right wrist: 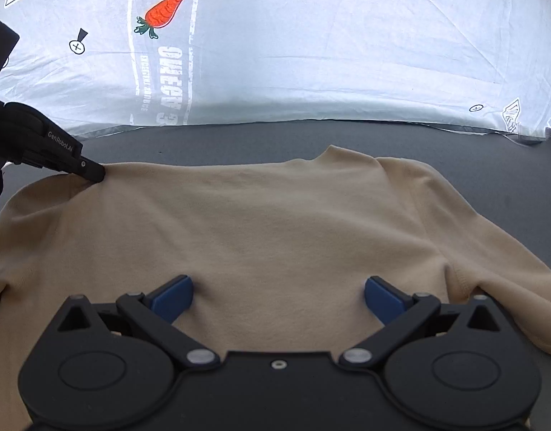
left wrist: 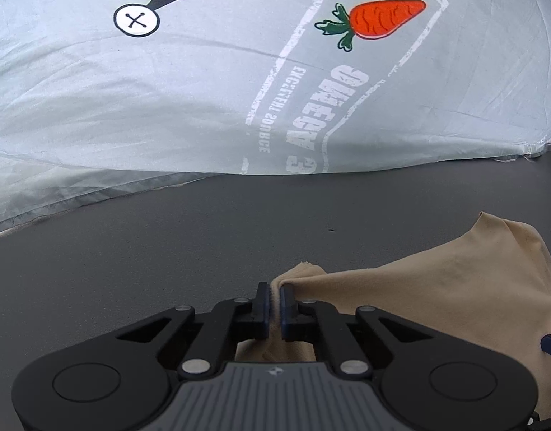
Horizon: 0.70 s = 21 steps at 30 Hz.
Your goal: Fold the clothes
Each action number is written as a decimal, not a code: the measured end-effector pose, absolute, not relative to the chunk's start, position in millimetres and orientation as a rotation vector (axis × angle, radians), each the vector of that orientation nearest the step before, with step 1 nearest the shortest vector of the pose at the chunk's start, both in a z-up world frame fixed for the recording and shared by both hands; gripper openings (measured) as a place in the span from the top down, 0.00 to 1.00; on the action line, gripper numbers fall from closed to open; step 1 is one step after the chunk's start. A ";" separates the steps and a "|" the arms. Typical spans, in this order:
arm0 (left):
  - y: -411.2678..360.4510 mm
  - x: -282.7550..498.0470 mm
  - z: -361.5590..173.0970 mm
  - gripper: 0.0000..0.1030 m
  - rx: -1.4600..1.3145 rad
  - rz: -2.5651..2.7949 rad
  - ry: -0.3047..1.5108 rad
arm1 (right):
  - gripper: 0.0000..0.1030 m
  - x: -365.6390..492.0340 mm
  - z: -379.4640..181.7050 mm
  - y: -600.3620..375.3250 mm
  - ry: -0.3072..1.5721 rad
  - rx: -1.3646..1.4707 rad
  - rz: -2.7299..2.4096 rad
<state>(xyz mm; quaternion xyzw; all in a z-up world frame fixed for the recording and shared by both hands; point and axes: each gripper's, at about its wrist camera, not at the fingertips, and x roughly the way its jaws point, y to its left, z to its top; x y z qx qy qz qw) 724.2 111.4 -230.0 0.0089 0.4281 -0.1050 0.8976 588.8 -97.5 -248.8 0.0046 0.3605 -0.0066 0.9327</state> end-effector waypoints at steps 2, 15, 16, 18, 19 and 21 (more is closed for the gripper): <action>112.8 727.0 -229.5 0.93 0.008 -0.209 0.880 | 0.00 588.0 -249.5 -96.7 0.732 0.005 -0.014; 226.6 569.4 -149.3 0.34 -0.047 -0.024 0.750 | 0.00 563.8 -221.5 -74.9 0.831 -0.132 0.076; 242.5 545.1 -146.4 0.32 -0.058 0.029 0.758 | 0.00 556.3 -218.2 -71.9 0.832 -0.134 0.092; 274.8 496.3 -144.3 0.32 -0.097 0.148 0.791 | 0.00 532.9 -210.3 -61.3 0.845 -0.121 0.142; 292.0 469.6 -144.8 0.31 -0.123 0.219 0.811 | 0.00 522.0 -208.1 -55.9 0.853 -0.117 0.167; 318.9 424.7 -146.7 0.26 -0.159 0.325 0.836 | 0.00 498.5 -207.1 -42.6 0.880 -0.121 0.216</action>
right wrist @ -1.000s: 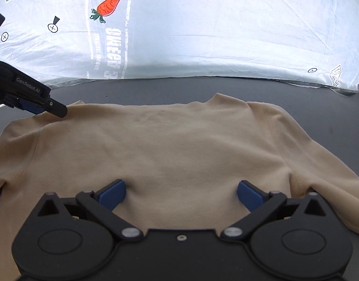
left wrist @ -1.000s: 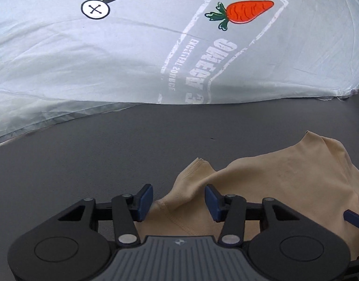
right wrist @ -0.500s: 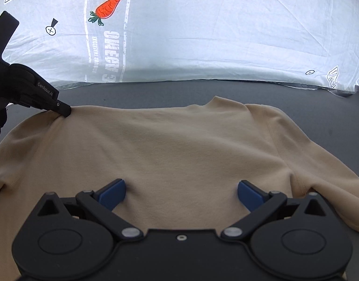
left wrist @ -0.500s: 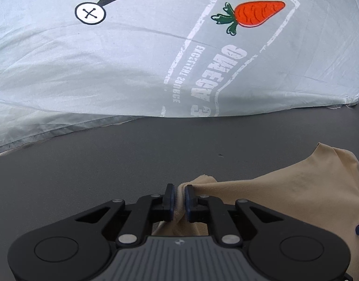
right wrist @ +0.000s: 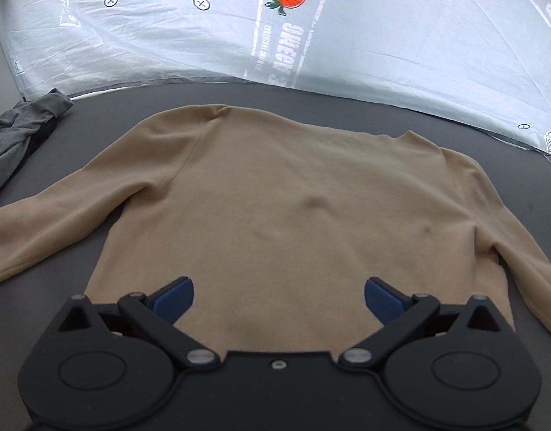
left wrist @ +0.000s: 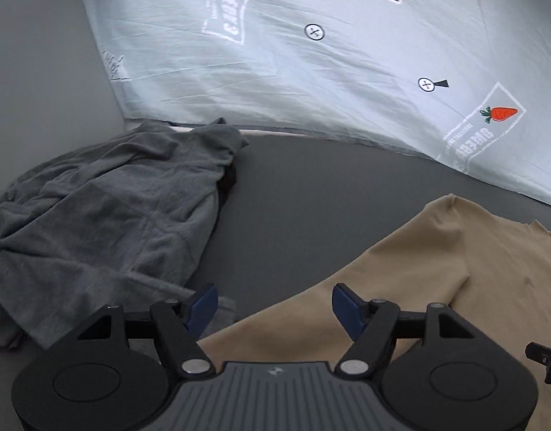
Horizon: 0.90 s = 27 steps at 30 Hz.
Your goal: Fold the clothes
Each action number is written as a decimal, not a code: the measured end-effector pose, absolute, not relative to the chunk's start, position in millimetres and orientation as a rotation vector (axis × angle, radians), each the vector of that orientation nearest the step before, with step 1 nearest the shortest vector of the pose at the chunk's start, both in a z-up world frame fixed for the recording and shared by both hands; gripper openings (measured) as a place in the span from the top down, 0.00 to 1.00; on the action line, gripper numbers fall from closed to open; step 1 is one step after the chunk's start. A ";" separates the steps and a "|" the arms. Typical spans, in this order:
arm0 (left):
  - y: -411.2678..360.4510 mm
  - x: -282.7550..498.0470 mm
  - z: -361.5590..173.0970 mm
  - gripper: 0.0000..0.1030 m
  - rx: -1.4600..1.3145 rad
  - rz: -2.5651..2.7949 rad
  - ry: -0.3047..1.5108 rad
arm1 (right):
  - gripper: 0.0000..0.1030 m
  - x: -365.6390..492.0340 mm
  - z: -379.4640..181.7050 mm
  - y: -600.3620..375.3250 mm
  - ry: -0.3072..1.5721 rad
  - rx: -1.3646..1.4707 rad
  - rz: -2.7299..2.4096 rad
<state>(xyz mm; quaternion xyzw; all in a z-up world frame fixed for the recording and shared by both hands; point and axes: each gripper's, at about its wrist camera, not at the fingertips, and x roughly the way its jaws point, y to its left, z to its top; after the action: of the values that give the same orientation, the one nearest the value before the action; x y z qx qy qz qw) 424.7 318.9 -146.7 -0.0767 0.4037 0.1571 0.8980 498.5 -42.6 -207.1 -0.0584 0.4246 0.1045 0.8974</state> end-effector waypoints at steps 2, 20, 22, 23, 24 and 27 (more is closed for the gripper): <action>345.3 384.6 -153.2 0.24 -0.226 0.439 0.853 | 0.00 472.3 -210.5 -28.3 0.918 -0.127 0.270; 399.1 341.3 -200.5 0.87 -0.580 0.486 0.837 | 0.00 395.4 -214.4 16.9 1.049 -0.284 0.290; 398.6 340.3 -196.6 0.94 -0.608 0.465 0.823 | 0.00 400.1 -214.3 13.7 1.051 -0.293 0.238; 398.7 338.6 -191.4 0.94 -0.645 0.445 0.798 | 0.00 403.1 -213.4 10.9 1.047 -0.287 0.214; 395.6 338.0 -183.1 0.94 -0.660 0.415 0.773 | 0.00 406.0 -212.5 8.2 1.042 -0.281 0.190; 369.0 344.0 -148.7 0.94 -0.627 0.323 0.732 | 0.00 409.9 -205.3 -4.2 1.030 -0.230 0.130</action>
<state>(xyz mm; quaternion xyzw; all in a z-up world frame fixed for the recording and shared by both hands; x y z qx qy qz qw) 344.0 369.0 -148.7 -0.3003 0.3504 0.1546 0.8736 409.9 -4.2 -205.3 -0.1097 0.4909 0.0621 0.8621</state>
